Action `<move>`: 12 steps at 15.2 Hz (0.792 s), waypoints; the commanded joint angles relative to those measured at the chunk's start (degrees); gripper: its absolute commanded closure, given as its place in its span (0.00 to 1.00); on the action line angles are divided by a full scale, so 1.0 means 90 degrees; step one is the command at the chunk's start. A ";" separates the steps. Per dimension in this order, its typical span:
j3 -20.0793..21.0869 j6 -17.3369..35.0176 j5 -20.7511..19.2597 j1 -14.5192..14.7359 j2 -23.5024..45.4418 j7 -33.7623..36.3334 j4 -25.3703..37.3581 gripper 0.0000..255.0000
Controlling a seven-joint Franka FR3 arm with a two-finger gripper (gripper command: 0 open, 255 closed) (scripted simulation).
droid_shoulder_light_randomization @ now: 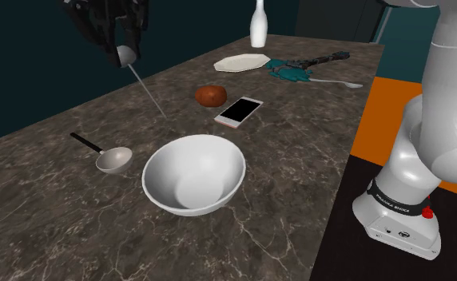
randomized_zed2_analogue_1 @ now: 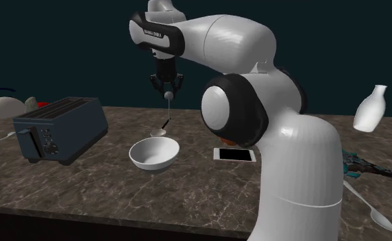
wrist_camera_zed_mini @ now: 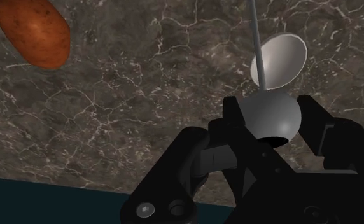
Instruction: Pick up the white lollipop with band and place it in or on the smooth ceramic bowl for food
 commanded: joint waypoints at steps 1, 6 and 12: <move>0.0003 -0.0222 -0.0059 0.0060 0.0114 -0.0007 0.0324 1.00; 0.0039 -0.0724 -0.0148 0.0229 0.0207 0.0053 0.0903 1.00; 0.0222 -0.0809 0.0302 0.0205 -0.0915 0.0423 -0.0079 1.00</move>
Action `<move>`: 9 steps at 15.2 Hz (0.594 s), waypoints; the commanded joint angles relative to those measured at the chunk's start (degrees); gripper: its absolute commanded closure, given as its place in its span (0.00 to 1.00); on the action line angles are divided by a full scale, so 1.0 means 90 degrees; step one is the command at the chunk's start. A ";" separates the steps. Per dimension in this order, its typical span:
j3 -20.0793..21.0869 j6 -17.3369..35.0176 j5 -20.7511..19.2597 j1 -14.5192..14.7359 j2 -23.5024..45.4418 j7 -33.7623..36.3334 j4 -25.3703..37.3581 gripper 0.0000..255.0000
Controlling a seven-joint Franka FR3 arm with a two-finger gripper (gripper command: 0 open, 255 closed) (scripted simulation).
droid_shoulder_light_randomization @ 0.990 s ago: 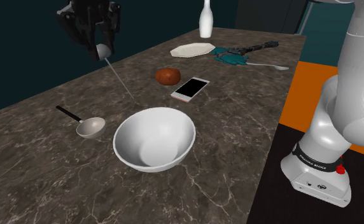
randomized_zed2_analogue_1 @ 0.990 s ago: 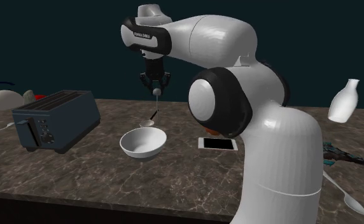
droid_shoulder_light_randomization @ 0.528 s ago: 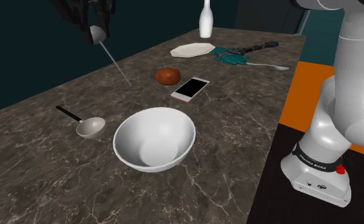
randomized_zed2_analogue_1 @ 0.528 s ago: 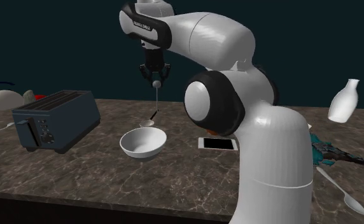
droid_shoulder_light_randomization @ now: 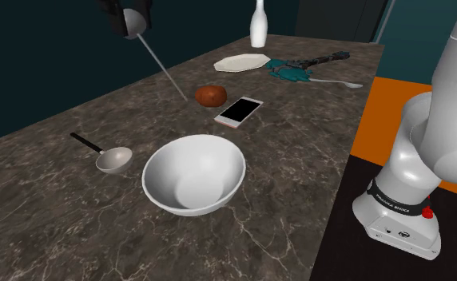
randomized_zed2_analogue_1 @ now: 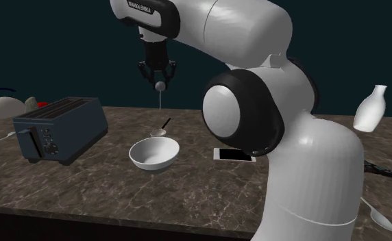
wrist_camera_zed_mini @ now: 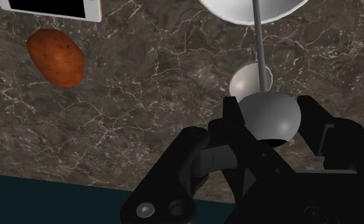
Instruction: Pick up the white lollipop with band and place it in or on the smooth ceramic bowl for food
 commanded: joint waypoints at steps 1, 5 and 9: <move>0.0057 -0.0074 0.0130 0.0028 -0.0315 0.0133 -0.0230 1.00; 0.0173 -0.0303 0.0363 0.0131 -0.0865 0.0407 -0.0515 1.00; 0.0164 -0.0160 0.0526 0.0136 -0.1179 0.0465 -0.0935 1.00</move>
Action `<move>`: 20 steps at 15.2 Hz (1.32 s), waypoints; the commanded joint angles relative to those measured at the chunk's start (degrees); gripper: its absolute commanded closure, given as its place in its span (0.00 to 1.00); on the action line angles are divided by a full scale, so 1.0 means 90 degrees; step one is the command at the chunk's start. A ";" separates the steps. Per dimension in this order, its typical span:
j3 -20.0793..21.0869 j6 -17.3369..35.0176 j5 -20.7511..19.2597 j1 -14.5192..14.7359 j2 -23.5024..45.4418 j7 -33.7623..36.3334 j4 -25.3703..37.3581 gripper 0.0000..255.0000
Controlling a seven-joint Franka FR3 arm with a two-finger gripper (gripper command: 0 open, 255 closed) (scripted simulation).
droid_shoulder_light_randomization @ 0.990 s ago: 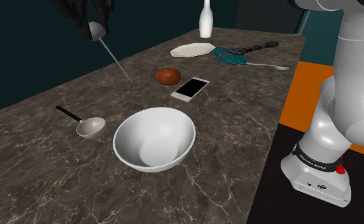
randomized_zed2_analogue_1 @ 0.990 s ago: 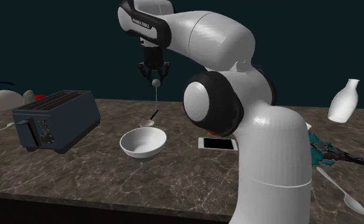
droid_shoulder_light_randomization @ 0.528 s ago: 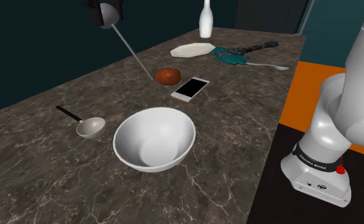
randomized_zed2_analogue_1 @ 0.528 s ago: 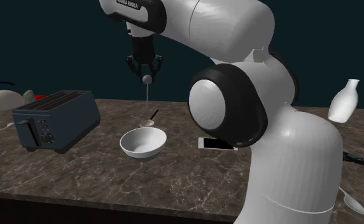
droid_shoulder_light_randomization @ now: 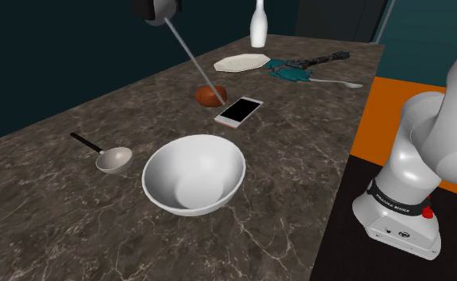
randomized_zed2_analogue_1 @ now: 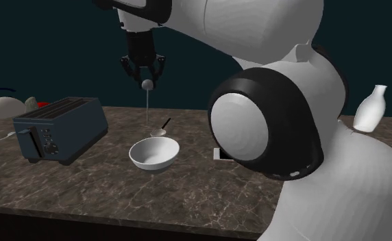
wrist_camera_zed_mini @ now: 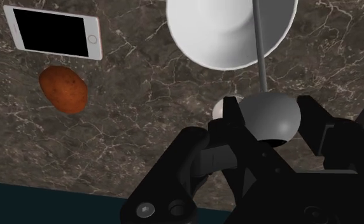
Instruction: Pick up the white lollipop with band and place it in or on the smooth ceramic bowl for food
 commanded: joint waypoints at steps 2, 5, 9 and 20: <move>-0.0066 0.0309 0.0142 -0.0049 -0.0242 -0.0047 -0.0514 1.00; -0.0121 0.0627 0.0247 -0.0077 -0.0434 -0.0089 -0.0993 1.00; -0.0179 0.1027 0.0356 -0.0094 -0.0646 -0.0132 -0.1574 1.00; -0.0262 0.2042 0.0538 -0.0087 -0.1034 -0.0184 -0.2928 1.00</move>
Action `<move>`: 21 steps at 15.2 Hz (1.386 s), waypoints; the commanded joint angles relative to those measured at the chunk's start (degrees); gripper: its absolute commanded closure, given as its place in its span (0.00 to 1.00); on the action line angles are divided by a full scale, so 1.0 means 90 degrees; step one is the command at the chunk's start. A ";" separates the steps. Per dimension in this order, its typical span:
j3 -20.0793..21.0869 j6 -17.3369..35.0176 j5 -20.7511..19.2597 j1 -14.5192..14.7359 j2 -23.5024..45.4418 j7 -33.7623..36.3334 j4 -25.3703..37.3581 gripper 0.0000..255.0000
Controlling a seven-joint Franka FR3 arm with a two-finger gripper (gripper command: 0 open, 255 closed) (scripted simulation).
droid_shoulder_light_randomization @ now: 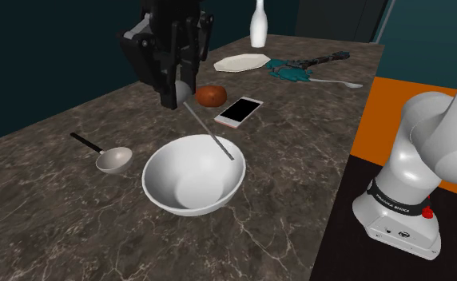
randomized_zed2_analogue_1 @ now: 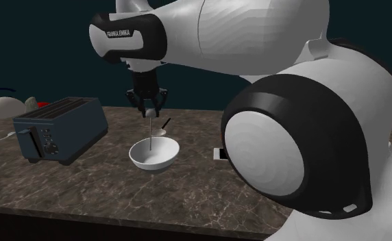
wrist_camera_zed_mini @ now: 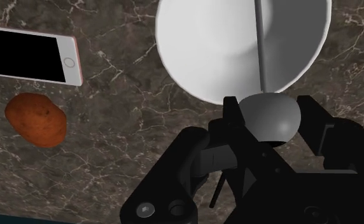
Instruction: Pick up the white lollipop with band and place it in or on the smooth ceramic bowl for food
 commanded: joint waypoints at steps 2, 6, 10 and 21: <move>-0.0012 0.0297 0.0044 0.0011 -0.0099 -0.0002 -0.0381 1.00; -0.0012 0.0297 0.0044 0.0011 -0.0099 -0.0002 -0.0381 1.00; -0.0011 0.0296 0.0044 0.0011 -0.0098 -0.0002 -0.0381 1.00; 0.0031 -0.0538 -0.0007 0.0015 0.0014 0.0034 0.0551 0.00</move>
